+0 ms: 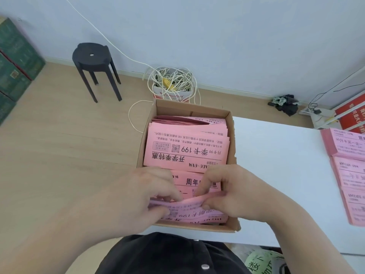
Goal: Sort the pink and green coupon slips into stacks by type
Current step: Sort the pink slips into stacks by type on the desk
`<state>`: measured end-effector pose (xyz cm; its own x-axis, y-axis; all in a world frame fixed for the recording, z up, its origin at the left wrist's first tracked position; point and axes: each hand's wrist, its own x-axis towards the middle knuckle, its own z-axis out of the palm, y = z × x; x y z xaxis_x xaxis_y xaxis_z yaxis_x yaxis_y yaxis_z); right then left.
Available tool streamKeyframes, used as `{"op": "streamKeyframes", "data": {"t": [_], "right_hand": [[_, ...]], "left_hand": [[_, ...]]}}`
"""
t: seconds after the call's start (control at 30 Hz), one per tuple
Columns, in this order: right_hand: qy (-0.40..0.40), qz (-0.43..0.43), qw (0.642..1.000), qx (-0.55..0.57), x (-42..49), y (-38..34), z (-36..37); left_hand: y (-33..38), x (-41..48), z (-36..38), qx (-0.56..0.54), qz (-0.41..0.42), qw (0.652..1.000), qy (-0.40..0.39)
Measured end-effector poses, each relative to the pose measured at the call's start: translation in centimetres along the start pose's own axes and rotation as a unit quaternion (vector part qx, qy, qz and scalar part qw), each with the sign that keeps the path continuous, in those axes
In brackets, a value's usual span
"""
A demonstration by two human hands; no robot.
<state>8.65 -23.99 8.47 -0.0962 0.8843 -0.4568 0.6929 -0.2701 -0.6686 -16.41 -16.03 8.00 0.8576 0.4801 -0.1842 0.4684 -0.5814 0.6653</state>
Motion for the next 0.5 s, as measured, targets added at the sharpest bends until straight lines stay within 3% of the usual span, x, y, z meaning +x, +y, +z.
{"op": "streamKeyframes", "data": {"t": [0.1,0.3,0.5], "right_hand": [[-0.024,0.023,0.999,0.009,0.1,-0.2,-0.5],[-0.008,0.031,0.997,-0.07,1.3,-0.4,-0.2],[-0.03,0.073,0.983,-0.165,1.0,0.4,0.0]], "left_hand": [[0.3,0.3,-0.6,-0.016,-0.019,1.0,-0.017],[2.6,2.8,-1.0,0.052,-0.057,0.997,0.004],[3.7,3.6,-1.2,0.136,-0.091,0.983,-0.078]]}}
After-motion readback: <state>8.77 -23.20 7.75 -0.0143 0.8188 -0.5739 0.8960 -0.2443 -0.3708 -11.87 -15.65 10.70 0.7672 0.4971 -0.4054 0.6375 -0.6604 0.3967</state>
